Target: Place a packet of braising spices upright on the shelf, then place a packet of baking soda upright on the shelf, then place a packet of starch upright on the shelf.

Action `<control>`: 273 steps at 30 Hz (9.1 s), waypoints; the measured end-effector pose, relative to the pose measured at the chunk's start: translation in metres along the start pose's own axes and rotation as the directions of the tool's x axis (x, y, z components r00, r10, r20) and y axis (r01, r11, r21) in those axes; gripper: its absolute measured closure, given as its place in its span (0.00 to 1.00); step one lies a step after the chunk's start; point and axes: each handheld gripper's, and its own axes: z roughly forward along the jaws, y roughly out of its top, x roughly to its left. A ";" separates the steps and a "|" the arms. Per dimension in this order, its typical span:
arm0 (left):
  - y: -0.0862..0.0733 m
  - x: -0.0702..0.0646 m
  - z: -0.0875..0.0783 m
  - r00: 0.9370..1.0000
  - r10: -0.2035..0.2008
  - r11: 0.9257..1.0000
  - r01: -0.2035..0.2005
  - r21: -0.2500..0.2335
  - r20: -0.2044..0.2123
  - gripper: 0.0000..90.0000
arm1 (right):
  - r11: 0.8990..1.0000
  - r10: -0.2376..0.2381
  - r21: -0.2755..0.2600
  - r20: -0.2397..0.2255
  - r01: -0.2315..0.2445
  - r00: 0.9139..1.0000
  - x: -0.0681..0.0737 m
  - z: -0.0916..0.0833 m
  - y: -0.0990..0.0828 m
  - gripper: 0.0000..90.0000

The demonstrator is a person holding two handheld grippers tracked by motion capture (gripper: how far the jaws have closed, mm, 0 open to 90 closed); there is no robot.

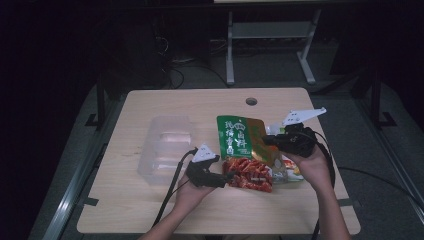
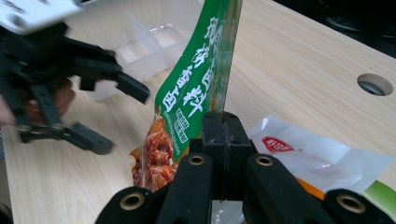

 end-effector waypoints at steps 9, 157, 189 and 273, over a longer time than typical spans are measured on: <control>0.005 0.019 0.020 0.989 -0.134 0.991 0.133 0.007 0.071 0.27 | 1.000 -0.007 0.005 -0.001 0.007 1.000 -0.003 0.000 -0.003 1.00; -0.042 -0.026 -0.075 0.984 0.171 0.985 -0.170 -0.035 0.053 0.28 | 0.991 -0.072 -0.125 -0.221 0.045 0.973 0.036 0.077 0.158 1.00; -0.044 -0.023 -0.079 0.985 0.171 0.985 -0.170 -0.030 0.033 0.27 | 0.990 0.001 -0.134 -0.258 -0.036 0.966 0.042 0.194 0.181 1.00; -0.047 -0.024 -0.075 0.982 0.185 0.983 -0.185 0.003 0.030 0.27 | 0.986 0.159 0.064 -0.129 -0.152 0.979 -0.026 0.089 0.059 0.45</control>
